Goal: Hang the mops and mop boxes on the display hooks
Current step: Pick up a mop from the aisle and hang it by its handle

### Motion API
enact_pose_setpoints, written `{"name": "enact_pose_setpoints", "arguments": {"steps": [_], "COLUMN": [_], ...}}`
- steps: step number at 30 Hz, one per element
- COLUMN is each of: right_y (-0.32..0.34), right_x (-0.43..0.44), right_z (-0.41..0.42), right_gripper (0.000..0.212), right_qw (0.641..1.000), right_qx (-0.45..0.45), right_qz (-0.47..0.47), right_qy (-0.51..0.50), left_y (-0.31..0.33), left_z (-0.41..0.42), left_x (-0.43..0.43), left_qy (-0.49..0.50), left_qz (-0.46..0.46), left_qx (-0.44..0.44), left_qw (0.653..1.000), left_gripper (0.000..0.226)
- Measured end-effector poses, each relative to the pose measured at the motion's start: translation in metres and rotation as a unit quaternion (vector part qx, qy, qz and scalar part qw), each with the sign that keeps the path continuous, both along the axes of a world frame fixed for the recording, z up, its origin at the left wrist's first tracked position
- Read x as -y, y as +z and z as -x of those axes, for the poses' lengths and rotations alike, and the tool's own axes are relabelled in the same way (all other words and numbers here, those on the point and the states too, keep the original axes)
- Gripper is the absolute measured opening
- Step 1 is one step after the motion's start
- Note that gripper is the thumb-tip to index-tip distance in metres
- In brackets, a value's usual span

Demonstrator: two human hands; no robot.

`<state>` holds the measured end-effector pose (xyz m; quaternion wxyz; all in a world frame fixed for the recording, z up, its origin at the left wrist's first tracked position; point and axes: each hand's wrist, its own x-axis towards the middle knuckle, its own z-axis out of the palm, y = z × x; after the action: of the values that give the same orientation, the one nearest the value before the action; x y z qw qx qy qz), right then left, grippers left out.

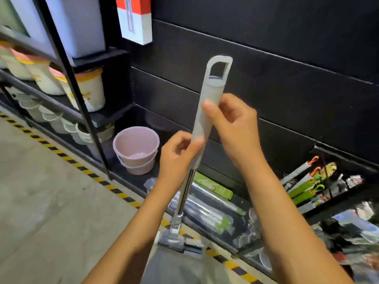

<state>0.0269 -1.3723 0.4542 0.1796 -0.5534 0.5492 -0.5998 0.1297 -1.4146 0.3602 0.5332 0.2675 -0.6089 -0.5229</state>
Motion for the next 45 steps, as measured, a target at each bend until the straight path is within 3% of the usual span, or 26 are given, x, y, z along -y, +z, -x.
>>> {"name": "enact_pose_setpoints", "arguments": {"steps": [5,9,12,29,35,45], "right_y": [0.04,0.075,0.104,0.302,0.353,0.416], "right_x": [0.016,0.029,0.042,0.109,0.132,0.159], "right_z": [-0.004,0.003,0.011,0.087,0.132,0.182], "right_gripper": [0.041,0.021,0.031,0.054,0.035,0.036], "right_qw": [0.996,0.99,0.989,0.977,0.974,0.953], "right_qx": [-0.001,0.001,0.004,-0.069,-0.068,-0.142], "right_qz": [0.035,0.035,0.047,0.137,0.15,0.181], "right_qy": [-0.086,-0.133,-0.143,-0.146,-0.156,-0.196], "left_y": [0.042,0.078,0.112,0.323,0.373,0.431], "left_z": [0.006,0.016,0.022,0.091,0.14,0.191], "left_x": [0.045,0.07,0.087,0.144,0.162,0.187], "left_qy": [-0.117,-0.167,-0.177,-0.231,-0.213,-0.203], "left_qz": [0.025,0.045,0.06,0.087,0.115,0.133], "left_qx": [0.006,-0.001,0.027,0.062,0.044,0.033], "left_qw": [0.993,0.985,0.982,0.967,0.969,0.969], "left_gripper": [0.028,0.049,0.062,0.044,0.039,0.045]}}
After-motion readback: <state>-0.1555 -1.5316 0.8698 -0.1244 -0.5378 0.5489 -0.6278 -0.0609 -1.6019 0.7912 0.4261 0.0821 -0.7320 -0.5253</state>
